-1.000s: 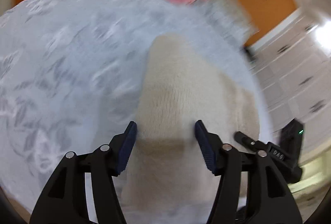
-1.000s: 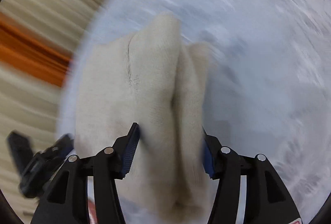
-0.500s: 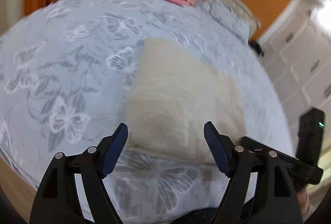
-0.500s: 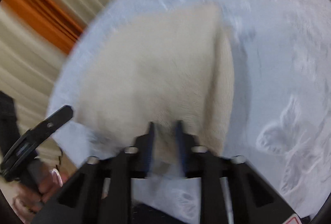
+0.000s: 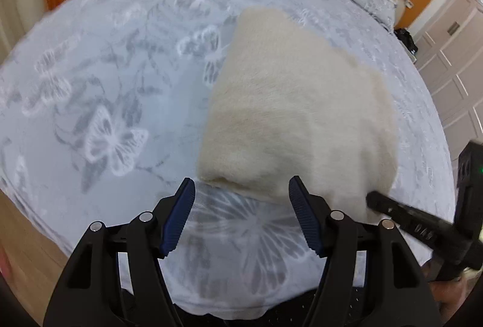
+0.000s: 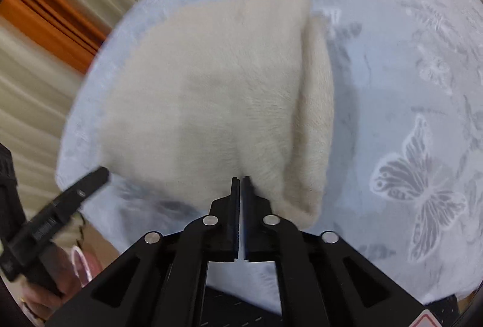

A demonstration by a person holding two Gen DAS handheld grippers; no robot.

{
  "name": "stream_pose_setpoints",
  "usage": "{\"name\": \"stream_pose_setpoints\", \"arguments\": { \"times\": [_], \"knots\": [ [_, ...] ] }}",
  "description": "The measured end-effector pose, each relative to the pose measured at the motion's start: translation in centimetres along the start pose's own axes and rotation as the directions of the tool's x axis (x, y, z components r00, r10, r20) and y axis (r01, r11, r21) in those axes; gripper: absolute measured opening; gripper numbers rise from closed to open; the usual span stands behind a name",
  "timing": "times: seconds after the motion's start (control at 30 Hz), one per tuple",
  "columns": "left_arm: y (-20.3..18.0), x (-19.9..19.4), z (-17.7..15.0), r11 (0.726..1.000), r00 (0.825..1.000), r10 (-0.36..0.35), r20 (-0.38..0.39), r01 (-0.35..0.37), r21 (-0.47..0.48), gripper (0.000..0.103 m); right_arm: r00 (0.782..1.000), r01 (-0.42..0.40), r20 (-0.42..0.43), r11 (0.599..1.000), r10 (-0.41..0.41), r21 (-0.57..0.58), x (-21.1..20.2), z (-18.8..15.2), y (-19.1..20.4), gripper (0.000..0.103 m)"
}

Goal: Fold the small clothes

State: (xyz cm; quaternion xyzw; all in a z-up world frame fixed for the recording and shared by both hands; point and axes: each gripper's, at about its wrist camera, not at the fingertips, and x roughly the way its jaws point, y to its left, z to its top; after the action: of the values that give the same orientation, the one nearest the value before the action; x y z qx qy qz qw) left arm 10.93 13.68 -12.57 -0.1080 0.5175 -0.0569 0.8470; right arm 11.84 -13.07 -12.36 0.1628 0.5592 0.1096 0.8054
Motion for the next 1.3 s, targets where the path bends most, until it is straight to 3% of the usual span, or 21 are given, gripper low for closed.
{"name": "stream_pose_setpoints", "arguments": {
  "times": [0.13,0.2,0.3,0.47,0.6,0.9,1.3],
  "knots": [
    [-1.7,-3.0,-0.5,0.995,0.998,0.026,0.064,-0.032,0.094,0.068,0.996,0.032,0.083,0.999,-0.031,-0.007,-4.3,-0.8,0.2,0.013],
    [-2.9,-4.2,-0.7,0.988,0.995,0.049,0.086,-0.061,0.143,0.069,0.992,0.053,0.113,0.998,-0.055,0.024,-6.1,-1.0,-0.2,0.033],
    [-4.8,-6.5,-1.3,0.97,0.986,0.079,0.144,-0.109,0.218,0.075,0.983,0.088,0.161,0.995,-0.093,0.037,-8.5,-2.1,-0.5,0.053],
    [-6.3,-9.1,-1.9,0.968,0.983,0.065,0.174,-0.104,0.227,0.078,0.974,0.127,0.183,0.99,-0.135,0.057,-10.6,-4.2,-0.4,0.066],
    [-6.8,-11.0,-2.8,0.964,0.977,0.096,0.191,-0.139,0.225,0.08,0.964,0.14,0.218,0.987,-0.155,0.08,-12.2,-5.9,0.1,0.076],
    [-8.3,-16.1,-6.0,0.94,0.94,0.123,0.317,-0.213,0.267,0.096,0.931,0.168,0.317,0.984,-0.18,0.065,-15.3,-10.1,2.7,0.085],
    [-8.0,-19.3,-10.3,0.945,0.93,0.117,0.349,-0.212,0.248,0.097,0.908,0.187,0.376,0.982,-0.183,0.026,-18.1,-14.8,5.4,0.086]
  ]
}}
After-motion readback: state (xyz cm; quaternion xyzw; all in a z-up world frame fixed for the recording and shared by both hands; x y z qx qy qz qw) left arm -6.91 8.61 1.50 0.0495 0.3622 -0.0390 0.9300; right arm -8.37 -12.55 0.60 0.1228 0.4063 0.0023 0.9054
